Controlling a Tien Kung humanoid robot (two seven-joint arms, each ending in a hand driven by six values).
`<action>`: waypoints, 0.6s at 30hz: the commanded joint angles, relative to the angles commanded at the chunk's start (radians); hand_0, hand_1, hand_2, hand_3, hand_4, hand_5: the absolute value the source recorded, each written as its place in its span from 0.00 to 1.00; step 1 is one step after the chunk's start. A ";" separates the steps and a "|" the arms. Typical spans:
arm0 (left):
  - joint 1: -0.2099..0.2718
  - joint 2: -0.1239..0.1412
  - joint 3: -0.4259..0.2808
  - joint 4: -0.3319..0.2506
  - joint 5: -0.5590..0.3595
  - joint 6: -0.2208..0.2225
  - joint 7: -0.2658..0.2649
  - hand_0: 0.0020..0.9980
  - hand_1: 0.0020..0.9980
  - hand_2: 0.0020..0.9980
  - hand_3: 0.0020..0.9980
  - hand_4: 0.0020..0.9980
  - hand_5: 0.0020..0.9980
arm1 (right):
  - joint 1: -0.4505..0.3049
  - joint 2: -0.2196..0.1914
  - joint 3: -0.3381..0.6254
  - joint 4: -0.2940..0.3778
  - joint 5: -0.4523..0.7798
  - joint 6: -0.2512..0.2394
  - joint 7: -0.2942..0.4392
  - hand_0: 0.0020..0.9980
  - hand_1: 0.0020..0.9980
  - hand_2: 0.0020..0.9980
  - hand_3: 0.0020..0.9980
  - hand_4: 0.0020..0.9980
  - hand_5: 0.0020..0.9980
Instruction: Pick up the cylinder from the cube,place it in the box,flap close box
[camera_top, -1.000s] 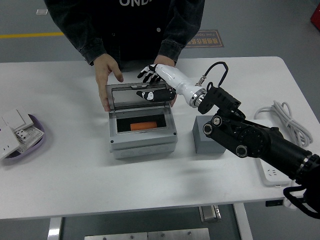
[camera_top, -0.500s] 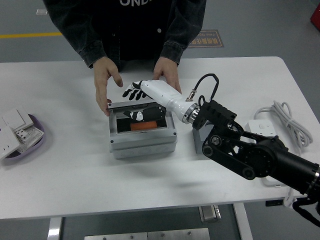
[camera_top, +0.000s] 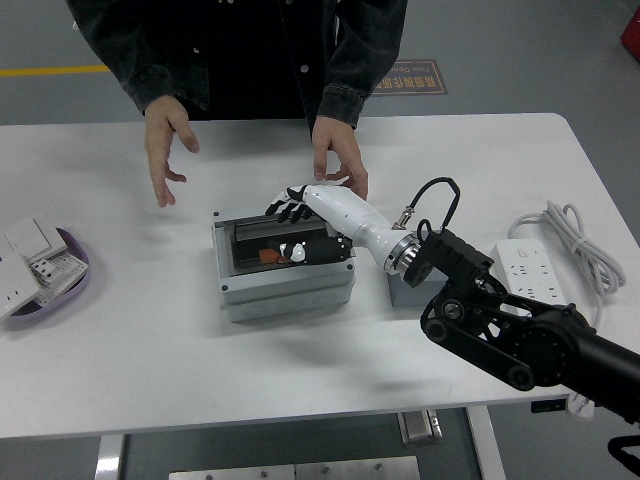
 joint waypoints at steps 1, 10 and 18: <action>0.000 0.001 -0.001 0.000 0.000 0.000 0.000 0.59 0.61 0.60 0.62 0.64 0.18 | -0.016 -0.010 0.024 0.017 0.006 -0.002 0.003 0.51 0.54 0.58 0.65 0.71 0.37; 0.016 0.004 -0.001 0.000 0.003 0.000 0.004 0.59 0.61 0.60 0.62 0.64 0.18 | -0.183 -0.061 0.275 0.119 0.083 -0.014 0.044 0.51 0.54 0.58 0.66 0.68 0.35; 0.028 0.004 0.004 0.000 0.000 0.000 0.006 0.59 0.61 0.61 0.63 0.64 0.18 | -0.344 -0.029 0.504 0.065 0.231 -0.005 0.110 0.51 0.53 0.58 0.65 0.67 0.34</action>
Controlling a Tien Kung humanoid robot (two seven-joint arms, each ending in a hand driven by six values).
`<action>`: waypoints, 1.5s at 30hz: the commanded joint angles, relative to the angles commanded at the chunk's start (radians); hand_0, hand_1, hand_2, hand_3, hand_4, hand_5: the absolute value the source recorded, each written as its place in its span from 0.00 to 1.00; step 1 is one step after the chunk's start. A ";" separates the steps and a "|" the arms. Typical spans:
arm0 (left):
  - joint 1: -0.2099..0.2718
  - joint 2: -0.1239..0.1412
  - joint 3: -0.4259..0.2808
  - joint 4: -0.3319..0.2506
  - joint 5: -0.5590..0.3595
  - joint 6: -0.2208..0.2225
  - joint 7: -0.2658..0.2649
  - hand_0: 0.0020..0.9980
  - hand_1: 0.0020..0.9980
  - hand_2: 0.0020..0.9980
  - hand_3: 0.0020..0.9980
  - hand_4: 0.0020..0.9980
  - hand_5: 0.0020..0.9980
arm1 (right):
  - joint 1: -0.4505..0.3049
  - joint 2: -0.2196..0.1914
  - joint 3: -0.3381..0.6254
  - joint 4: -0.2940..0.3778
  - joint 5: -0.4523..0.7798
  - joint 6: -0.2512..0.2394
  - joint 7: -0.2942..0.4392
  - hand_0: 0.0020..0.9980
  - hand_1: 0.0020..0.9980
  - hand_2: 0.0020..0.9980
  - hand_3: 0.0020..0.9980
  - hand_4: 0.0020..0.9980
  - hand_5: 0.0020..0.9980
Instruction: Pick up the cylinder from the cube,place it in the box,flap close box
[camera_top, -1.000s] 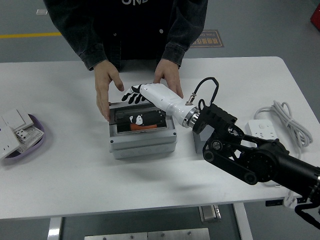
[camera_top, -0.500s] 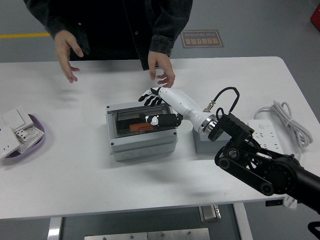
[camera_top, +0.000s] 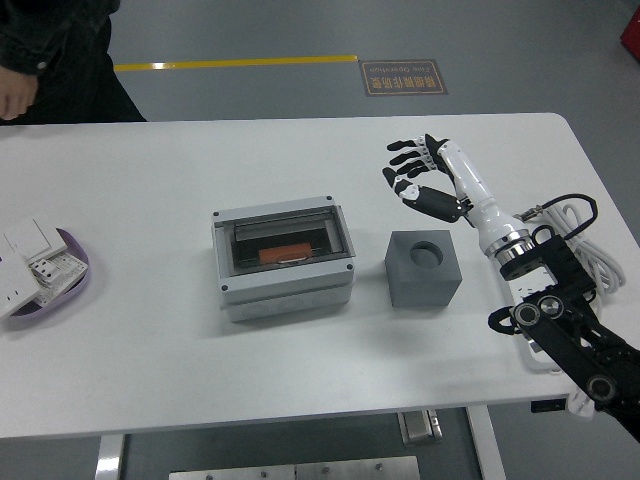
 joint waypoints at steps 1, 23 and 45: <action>0.001 0.001 0.001 0.000 0.000 0.000 0.000 0.59 0.61 0.61 0.63 0.64 0.18 | -0.017 0.006 0.025 -0.008 0.022 0.003 0.009 0.51 0.53 0.58 0.65 0.67 0.34; 0.050 0.026 0.061 0.000 -0.023 0.010 -0.026 0.59 0.61 0.61 0.62 0.64 0.17 | -0.066 0.060 0.115 -0.060 0.243 0.036 0.090 0.56 0.57 0.59 0.65 0.66 0.33; 0.196 0.023 0.499 0.000 -0.473 0.096 -0.319 0.57 0.60 0.59 0.61 0.63 0.17 | -0.097 0.072 0.141 -0.066 0.344 0.055 0.132 0.57 0.58 0.58 0.65 0.67 0.34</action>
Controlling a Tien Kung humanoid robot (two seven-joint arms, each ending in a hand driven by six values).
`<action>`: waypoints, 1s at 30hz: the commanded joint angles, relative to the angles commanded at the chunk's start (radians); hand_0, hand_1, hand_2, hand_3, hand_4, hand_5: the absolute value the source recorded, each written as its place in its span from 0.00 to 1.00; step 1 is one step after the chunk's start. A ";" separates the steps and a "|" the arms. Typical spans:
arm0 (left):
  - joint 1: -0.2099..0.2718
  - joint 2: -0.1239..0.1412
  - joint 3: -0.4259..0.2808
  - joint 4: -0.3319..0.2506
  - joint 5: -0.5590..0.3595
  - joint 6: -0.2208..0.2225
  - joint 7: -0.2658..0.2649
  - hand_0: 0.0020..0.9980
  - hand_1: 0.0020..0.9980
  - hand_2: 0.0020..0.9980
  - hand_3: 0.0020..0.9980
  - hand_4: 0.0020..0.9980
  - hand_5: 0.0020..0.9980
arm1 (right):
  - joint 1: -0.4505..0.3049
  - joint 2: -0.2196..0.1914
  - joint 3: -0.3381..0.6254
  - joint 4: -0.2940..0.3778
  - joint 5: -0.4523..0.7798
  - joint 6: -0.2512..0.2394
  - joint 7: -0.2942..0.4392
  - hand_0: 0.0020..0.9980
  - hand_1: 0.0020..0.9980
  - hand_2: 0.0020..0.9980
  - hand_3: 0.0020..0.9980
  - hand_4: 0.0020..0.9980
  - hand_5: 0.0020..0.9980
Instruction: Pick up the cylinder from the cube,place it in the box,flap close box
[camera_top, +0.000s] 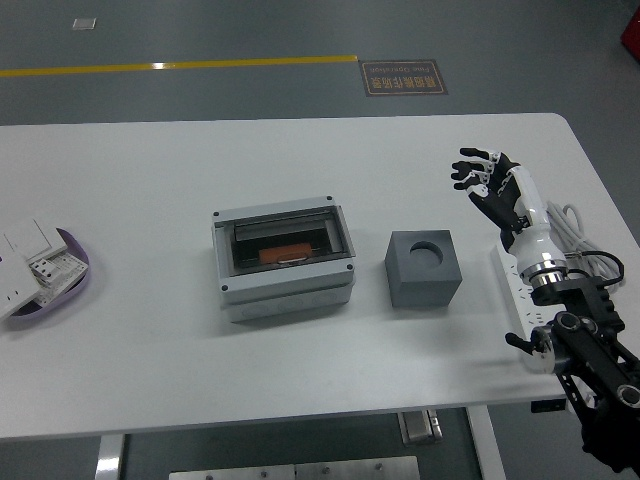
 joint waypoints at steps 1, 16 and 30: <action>0.000 -0.003 0.000 0.000 -0.007 0.001 -0.003 0.57 0.60 0.59 0.61 0.63 0.17 | -0.001 0.001 0.001 0.001 0.004 0.000 0.002 0.57 0.58 0.58 0.65 0.67 0.34; -0.062 -0.028 -0.260 0.000 0.245 -0.077 0.186 0.57 0.60 0.59 0.61 0.63 0.17 | 0.003 0.008 -0.004 -0.010 0.080 0.006 0.035 0.57 0.58 0.58 0.64 0.67 0.35; -0.079 -0.039 -0.299 0.000 0.300 -0.084 0.217 0.58 0.60 0.59 0.62 0.62 0.15 | 0.043 0.004 -0.013 -0.004 0.083 0.005 0.040 0.59 0.58 0.58 0.64 0.67 0.35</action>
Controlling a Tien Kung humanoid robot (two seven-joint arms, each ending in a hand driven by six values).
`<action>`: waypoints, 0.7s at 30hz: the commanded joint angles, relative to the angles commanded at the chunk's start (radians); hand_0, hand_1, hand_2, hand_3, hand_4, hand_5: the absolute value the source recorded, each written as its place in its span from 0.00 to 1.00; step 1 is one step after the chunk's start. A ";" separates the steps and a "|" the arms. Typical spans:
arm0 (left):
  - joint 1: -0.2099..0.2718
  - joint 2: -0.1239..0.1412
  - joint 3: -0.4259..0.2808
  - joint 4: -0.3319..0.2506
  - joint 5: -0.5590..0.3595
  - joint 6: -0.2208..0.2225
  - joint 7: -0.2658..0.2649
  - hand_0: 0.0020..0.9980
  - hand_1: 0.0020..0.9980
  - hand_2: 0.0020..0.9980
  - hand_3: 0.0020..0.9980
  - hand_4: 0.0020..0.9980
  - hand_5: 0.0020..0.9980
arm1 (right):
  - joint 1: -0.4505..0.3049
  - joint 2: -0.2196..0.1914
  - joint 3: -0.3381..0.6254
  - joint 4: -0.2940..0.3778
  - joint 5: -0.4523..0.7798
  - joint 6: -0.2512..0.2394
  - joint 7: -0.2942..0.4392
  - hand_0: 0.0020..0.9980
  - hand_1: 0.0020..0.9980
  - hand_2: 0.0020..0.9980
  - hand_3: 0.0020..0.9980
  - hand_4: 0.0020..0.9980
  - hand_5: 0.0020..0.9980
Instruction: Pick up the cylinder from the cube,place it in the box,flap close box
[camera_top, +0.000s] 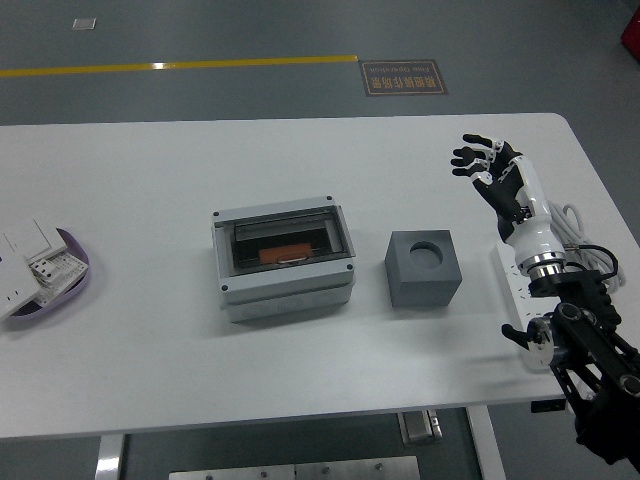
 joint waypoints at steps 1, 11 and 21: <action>-0.002 0.001 0.000 0.000 0.000 0.000 0.000 0.58 0.60 0.59 0.62 0.62 0.15 | 0.003 0.002 0.002 0.000 -0.002 -0.001 0.001 0.59 0.58 0.58 0.64 0.67 0.35; -0.008 -0.002 -0.019 0.000 0.018 -0.003 0.014 0.57 0.60 0.60 0.62 0.63 0.15 | 0.033 0.023 -0.009 -0.004 -0.010 -0.013 -0.002 0.59 0.59 0.58 0.64 0.67 0.35; -0.019 0.013 -0.019 0.000 0.047 -0.009 0.031 0.57 0.60 0.60 0.62 0.63 0.16 | 0.034 0.026 -0.018 -0.007 0.017 -0.011 0.002 0.59 0.58 0.58 0.64 0.67 0.36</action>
